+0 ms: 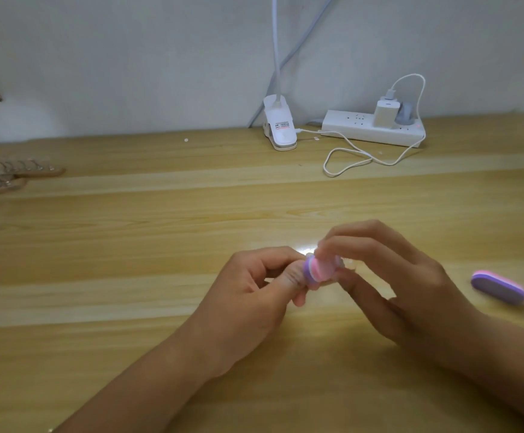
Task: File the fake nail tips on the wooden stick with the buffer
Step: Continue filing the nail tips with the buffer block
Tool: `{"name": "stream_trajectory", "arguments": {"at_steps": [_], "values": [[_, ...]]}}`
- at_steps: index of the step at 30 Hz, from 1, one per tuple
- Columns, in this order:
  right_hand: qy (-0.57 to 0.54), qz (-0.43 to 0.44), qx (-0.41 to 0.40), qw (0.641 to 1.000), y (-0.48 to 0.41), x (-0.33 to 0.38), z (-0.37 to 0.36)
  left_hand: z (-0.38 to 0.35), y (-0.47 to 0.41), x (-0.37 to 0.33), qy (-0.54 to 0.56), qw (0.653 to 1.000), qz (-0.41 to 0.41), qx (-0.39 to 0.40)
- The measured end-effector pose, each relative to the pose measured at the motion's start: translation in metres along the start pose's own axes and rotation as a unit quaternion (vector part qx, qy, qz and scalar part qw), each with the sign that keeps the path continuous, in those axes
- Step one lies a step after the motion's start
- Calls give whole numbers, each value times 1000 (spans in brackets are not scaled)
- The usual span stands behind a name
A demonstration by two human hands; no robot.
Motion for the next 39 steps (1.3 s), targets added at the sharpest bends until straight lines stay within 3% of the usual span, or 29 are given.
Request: {"name": "stream_trajectory", "arguments": {"at_steps": [5, 11, 16, 21, 26, 31, 36, 39], "values": [[-19, -11, -22, 1000, -1, 2, 1, 4, 0, -3, -11, 998, -53, -25], [-18, -30, -23, 999, -3, -4, 6, 3, 1, -1, -32, 996, -60, -51], [-21, 18, -13, 1000, -2, 8, 2, 3, 2, -4, -35, 994, -89, -48], [28, -56, -65, 996, -4, -12, 19, 6, 1, -2, -80, 989, -100, -75], [23, 48, -8, 999, 1, 10, 1, 7, 2, -4, -113, 980, -136, -91], [74, -54, -63, 994, -6, -17, 21, 7, 2, -2, -132, 979, -122, -94], [12, -20, -41, 999, -5, 9, 16, 6, 2, -1, -72, 991, -81, -82], [-21, -51, -23, 998, -6, 10, 19, 5, 1, -1, -39, 994, -60, -78]]}}
Point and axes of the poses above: each hand's wrist, its own y-axis away from the middle knuckle, its own z-axis out of the back of the hand, x = y × z, the point moved 4 cm from there along -y, towards the middle knuckle, and after that the axes turned 9 degrees about -y, right-handed, at the moved point
